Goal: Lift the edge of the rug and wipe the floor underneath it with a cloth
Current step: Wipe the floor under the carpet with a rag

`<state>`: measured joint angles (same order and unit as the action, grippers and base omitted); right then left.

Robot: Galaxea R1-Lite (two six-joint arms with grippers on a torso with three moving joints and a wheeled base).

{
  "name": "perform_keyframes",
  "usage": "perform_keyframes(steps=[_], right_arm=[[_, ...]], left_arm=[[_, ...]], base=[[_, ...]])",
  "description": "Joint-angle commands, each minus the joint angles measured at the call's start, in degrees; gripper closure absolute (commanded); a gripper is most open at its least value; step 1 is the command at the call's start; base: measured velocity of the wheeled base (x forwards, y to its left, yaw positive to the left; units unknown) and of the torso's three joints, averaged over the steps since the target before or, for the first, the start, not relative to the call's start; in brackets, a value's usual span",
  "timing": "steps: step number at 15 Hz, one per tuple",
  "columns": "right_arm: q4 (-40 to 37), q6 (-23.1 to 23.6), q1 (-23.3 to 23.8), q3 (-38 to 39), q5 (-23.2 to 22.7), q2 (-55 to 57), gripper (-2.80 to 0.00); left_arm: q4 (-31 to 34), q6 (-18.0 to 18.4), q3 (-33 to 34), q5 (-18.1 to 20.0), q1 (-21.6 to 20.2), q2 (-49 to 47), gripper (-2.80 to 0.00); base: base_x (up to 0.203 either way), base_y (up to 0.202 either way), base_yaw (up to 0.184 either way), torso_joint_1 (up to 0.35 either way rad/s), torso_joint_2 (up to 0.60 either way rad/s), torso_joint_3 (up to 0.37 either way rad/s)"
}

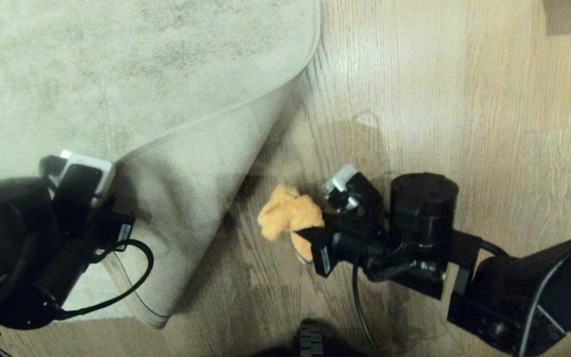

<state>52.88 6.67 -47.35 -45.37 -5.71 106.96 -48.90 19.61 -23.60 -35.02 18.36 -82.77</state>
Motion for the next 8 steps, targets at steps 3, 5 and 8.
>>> perform_keyframes(steps=[3,5,8], right_arm=[[7.93,-0.46,-5.17,3.67,-0.3,11.8,0.0],[10.65,-0.72,-5.45,0.2,-0.34,18.17,0.0],[11.91,-0.91,-5.54,-9.06,-0.41,25.53,0.0]], left_arm=[[-0.23,0.07,0.04,-1.19,0.1,0.16,0.0],[-0.23,0.16,0.04,-1.19,0.1,0.16,0.0],[-0.23,0.16,0.48,-1.28,0.1,-0.02,0.0]], base=[[0.0,0.0,0.0,0.0,0.0,0.0],[0.0,0.0,0.0,0.0,0.0,0.0],[0.0,0.0,0.0,0.0,0.0,0.0]])
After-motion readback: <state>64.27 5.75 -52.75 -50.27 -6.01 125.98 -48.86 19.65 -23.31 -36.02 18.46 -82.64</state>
